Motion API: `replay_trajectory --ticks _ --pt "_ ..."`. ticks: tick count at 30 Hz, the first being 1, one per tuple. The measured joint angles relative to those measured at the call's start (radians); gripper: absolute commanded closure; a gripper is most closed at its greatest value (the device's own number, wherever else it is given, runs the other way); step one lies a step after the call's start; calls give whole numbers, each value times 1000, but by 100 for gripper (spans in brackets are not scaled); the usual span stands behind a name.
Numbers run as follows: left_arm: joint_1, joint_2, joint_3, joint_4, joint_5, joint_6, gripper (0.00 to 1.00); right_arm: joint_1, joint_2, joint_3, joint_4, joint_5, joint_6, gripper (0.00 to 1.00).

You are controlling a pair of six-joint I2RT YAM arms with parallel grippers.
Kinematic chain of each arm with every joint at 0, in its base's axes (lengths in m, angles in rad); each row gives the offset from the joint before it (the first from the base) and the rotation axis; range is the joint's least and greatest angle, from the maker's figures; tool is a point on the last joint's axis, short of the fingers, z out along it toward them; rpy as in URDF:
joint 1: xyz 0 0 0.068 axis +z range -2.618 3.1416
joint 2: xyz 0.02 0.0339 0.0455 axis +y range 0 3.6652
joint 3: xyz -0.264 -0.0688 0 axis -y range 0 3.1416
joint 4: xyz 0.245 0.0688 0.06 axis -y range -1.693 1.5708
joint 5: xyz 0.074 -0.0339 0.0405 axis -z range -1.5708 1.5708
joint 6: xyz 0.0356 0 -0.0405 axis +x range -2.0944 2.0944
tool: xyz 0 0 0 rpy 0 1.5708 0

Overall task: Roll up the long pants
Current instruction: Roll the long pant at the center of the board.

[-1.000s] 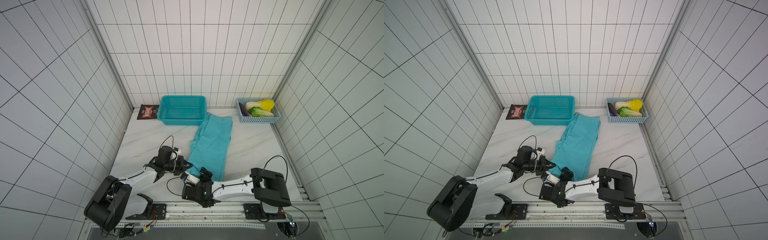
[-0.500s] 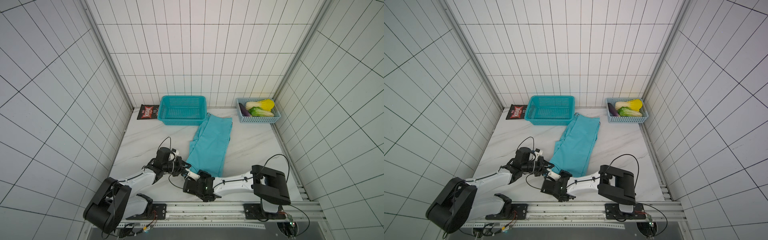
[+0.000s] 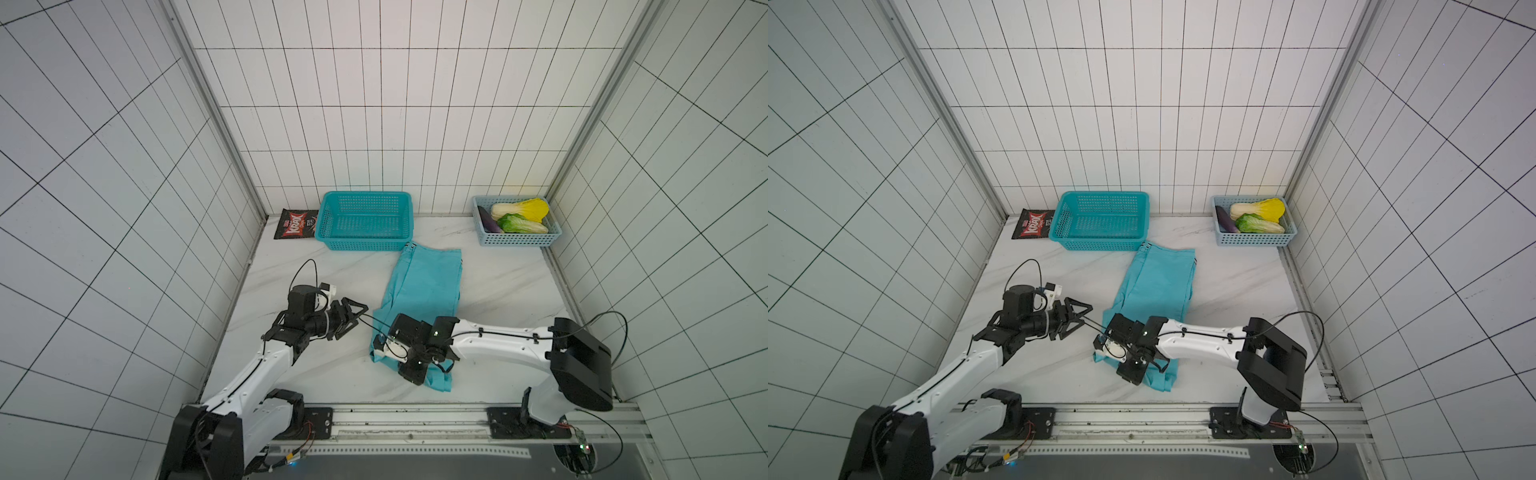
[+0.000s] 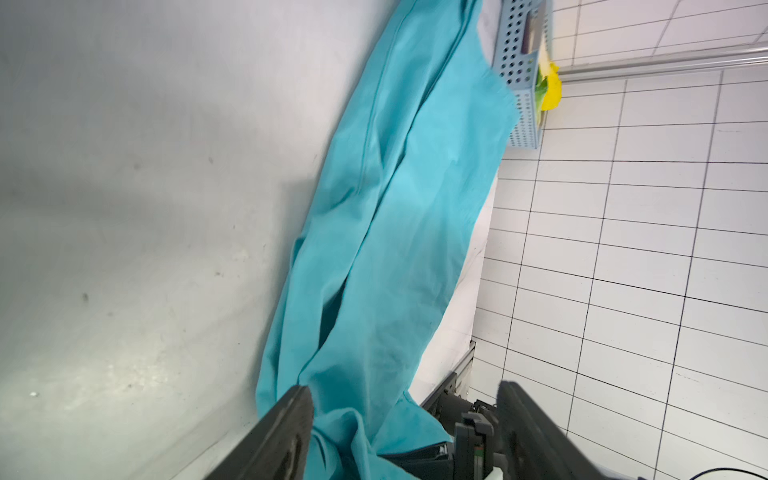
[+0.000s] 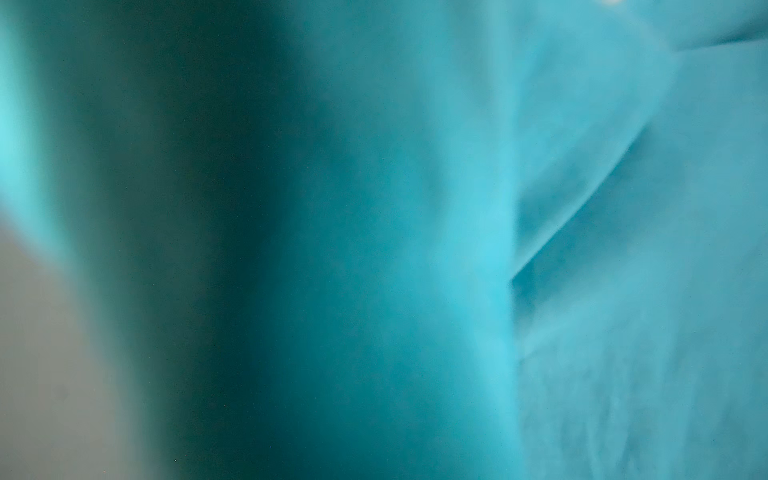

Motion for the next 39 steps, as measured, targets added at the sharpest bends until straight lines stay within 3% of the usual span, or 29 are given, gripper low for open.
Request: replay_trajectory --ticks 6,12,13,15,18,21,25,34,39 --pt "12 -46 34 -87 15 135 53 -187 72 144 -146 -251 -164 95" --pt "-2 -229 -8 -140 9 191 61 -291 248 224 -182 -339 -302 90" --pt "-7 -276 -12 -140 1 193 61 -306 267 225 -185 -342 -317 86" --pt "-27 -361 -26 -116 -16 188 60 -326 289 228 -195 -343 -334 67" --pt "-87 -420 -56 -53 -35 175 61 -346 310 249 -203 -322 -348 53" --pt "-162 -366 -89 16 -74 174 64 -357 317 262 -188 -291 -340 47" --pt "-265 -164 -101 112 -122 176 69 -367 306 261 -170 -261 -322 36" --pt "-362 177 -58 252 -172 230 72 -474 23 230 -59 -153 -209 32" --pt "-370 286 -10 298 -187 262 75 -496 -187 144 12 -62 -75 39"
